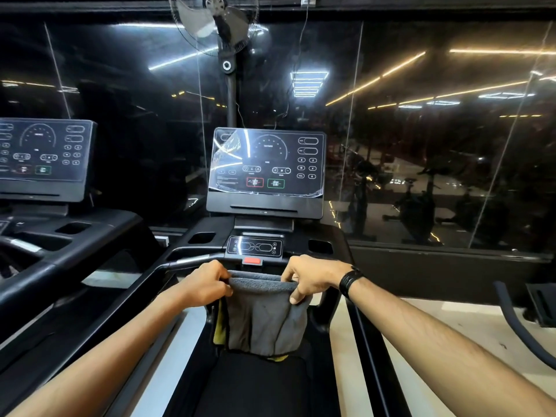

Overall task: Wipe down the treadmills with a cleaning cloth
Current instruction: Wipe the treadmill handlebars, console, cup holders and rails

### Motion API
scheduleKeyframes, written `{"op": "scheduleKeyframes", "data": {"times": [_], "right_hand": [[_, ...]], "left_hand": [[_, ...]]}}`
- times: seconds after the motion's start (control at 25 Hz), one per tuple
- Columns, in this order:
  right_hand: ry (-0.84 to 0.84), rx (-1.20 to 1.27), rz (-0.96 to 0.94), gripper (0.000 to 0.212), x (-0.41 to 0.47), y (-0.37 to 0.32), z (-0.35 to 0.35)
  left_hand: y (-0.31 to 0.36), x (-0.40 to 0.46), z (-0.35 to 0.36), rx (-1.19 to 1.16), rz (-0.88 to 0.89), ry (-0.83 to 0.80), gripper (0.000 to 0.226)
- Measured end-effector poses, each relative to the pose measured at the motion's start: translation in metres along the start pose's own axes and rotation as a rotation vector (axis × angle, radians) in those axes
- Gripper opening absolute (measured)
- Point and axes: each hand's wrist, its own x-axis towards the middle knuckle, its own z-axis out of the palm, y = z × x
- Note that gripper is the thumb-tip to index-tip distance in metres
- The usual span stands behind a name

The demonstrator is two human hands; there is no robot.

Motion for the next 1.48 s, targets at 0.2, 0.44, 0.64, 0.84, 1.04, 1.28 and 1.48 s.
{"op": "scheduleKeyframes", "data": {"times": [0.2,0.44,0.64,0.84,1.04,1.28,1.48], "right_hand": [[0.082,0.031,-0.037,0.031,0.022,0.003,0.009],[0.015,0.070,-0.166,0.032,0.086,0.011,0.013],[0.006,0.126,-0.232,0.041,0.151,0.025,0.009],[-0.068,0.203,-0.286,0.029,0.223,0.012,0.017],[-0.123,0.136,-0.565,0.029,0.287,-0.092,0.057],[-0.131,0.062,-0.900,0.018,0.318,-0.259,0.117],[-0.076,0.034,-1.082,0.025,0.326,-0.393,0.175]], "left_hand": [[-0.013,0.002,0.003,-0.060,0.029,0.100,0.027],[-0.056,0.027,0.001,0.024,-0.090,0.204,0.018],[-0.078,0.058,-0.015,0.064,-0.177,0.170,0.004],[-0.114,0.038,-0.012,0.043,-0.334,0.168,0.011],[-0.183,-0.053,-0.032,0.031,-0.628,0.207,0.024],[-0.247,-0.211,-0.054,-0.047,-0.865,0.234,0.025],[-0.310,-0.337,-0.068,0.010,-0.871,0.229,0.028]]}}
